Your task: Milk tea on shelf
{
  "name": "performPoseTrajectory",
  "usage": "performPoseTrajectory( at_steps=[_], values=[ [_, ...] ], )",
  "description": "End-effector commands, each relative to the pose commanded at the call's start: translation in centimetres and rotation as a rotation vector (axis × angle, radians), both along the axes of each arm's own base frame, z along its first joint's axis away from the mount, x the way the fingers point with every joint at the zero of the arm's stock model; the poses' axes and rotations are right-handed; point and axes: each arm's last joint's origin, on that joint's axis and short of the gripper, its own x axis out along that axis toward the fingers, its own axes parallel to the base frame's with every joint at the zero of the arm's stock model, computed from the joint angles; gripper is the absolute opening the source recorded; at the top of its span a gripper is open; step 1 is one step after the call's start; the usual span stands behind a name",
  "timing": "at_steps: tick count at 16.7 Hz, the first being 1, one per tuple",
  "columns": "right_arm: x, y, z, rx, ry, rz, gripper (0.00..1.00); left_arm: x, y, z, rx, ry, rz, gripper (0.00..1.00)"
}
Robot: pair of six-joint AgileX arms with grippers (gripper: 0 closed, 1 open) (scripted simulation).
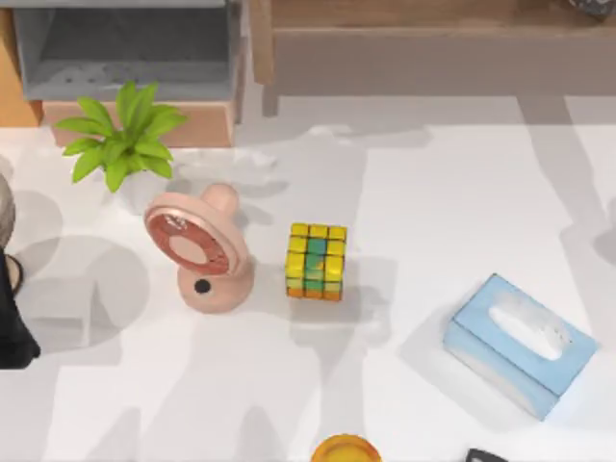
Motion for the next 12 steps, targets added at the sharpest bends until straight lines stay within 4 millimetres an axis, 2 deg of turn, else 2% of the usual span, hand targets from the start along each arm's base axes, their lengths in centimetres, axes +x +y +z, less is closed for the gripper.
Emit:
performPoseTrajectory(
  at_steps=[3, 12],
  values=[
    [0.00, 0.00, 0.00, 0.000, 0.000, 0.000, 0.00, 0.00, 0.00, 0.00, 0.000, 0.000, 0.000, 1.00],
    [0.00, 0.00, 0.00, 0.000, 0.000, 0.000, 0.68, 0.00, 0.00, 0.00, 0.000, 0.000, 0.000, 1.00]
  ],
)
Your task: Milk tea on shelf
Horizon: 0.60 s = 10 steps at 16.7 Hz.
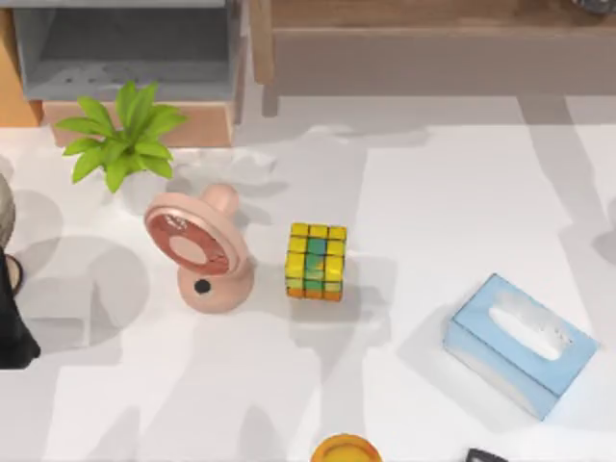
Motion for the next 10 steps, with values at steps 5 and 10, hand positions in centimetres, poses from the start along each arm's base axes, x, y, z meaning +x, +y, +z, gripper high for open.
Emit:
performPoseTrajectory(
  at_steps=[5, 10],
  values=[
    [0.00, 0.00, 0.00, 0.000, 0.000, 0.000, 1.00, 0.00, 0.00, 0.00, 0.000, 0.000, 0.000, 1.00],
    [0.00, 0.00, 0.00, 0.000, 0.000, 0.000, 1.00, 0.00, 0.00, 0.00, 0.000, 0.000, 0.000, 1.00]
  ],
)
